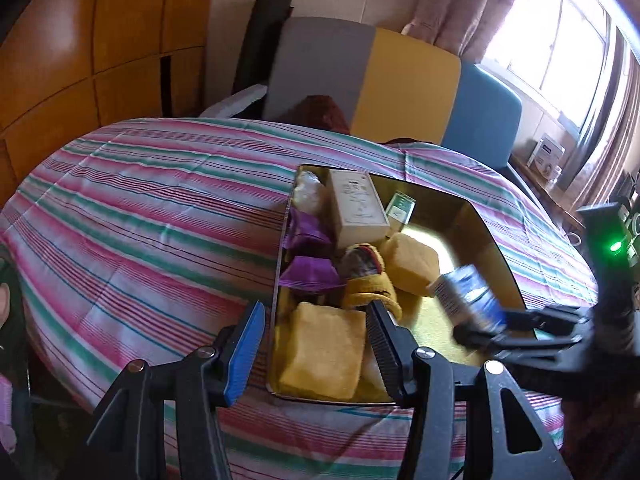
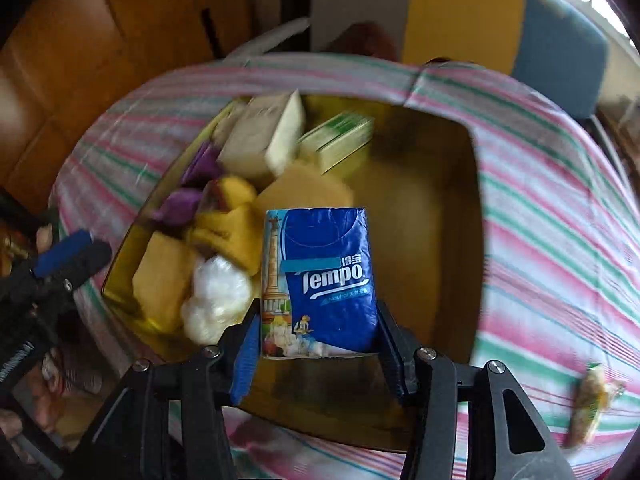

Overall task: Organize objects
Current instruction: 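Carry the tissue pack into the gold tray and open the right tool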

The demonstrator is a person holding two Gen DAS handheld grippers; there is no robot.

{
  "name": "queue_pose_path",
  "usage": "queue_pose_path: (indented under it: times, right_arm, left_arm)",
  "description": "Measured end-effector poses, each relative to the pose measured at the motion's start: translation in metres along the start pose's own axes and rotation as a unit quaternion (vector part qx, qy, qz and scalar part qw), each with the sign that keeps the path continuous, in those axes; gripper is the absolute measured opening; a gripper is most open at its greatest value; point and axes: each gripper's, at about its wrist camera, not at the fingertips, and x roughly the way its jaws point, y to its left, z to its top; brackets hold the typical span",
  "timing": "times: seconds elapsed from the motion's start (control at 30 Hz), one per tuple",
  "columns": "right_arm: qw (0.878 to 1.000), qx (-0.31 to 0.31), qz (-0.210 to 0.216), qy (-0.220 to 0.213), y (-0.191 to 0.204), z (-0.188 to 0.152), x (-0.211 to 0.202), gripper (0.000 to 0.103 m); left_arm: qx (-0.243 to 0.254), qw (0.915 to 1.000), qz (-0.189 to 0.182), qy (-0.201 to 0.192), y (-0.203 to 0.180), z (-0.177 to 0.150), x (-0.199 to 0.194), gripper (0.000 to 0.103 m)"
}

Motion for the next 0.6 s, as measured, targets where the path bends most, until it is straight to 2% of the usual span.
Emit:
queue_pose_path:
  times: [0.2, 0.33, 0.6]
  right_arm:
    - [0.999, 0.026, -0.012, 0.029, 0.015, 0.005, 0.04, 0.053]
    - [0.998, 0.05, -0.004, 0.04, 0.017, 0.0, 0.053, 0.055]
    - [0.998, 0.063, 0.01, 0.009, 0.013, -0.008, 0.04, 0.058]
  left_arm:
    - [0.002, 0.9999, 0.01, 0.002, 0.003, -0.003, 0.003, 0.053]
    - [0.007, 0.9997, 0.022, 0.0, 0.004, -0.004, 0.004, 0.053]
    - [0.021, 0.9992, 0.034, 0.0, -0.001, -0.007, 0.005, 0.053]
